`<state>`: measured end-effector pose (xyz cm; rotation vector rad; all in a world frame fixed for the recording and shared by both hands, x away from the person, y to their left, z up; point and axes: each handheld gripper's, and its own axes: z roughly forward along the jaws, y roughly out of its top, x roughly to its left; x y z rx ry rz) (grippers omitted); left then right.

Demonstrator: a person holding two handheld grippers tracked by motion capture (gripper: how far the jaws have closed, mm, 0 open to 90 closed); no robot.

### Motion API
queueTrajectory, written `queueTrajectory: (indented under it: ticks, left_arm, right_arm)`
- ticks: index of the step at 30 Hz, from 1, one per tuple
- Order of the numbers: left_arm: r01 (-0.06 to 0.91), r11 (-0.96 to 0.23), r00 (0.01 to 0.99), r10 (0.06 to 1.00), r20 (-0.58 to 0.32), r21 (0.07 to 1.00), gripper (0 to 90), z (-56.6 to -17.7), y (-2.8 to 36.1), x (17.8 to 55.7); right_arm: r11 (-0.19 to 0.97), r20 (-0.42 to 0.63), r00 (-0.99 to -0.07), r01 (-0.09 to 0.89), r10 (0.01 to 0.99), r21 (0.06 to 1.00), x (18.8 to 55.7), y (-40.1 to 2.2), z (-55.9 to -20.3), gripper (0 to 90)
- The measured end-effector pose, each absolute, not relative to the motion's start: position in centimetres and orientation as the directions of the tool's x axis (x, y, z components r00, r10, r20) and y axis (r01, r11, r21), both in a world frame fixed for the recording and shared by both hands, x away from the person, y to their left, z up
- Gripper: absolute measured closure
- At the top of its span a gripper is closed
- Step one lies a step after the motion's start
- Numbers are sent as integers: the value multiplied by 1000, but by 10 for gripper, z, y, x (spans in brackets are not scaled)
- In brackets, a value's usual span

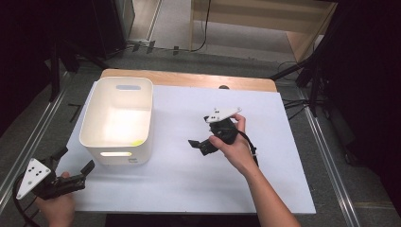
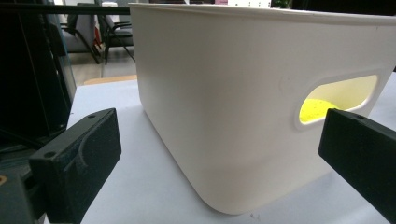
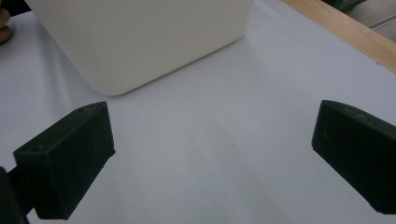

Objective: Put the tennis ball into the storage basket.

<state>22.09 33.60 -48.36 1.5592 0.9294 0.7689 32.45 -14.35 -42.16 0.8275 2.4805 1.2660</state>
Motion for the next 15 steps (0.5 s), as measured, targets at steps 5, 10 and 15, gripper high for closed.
queueTrajectory:
  ticks: [5,10,15]
  left_arm:
    - [158,-83,479,878,-3,984,0,-484,336,221]
    - [158,-84,480,877,-2,984,0,-484,336,221]
    - [159,-85,478,878,-1,984,0,-484,335,221]
  right_arm:
    - [445,56,-799,389,598,807,319,-157,-428,0]
    - [433,56,-793,389,607,813,315,-171,-433,0]
    - [418,60,-777,400,626,816,310,-184,-439,0]
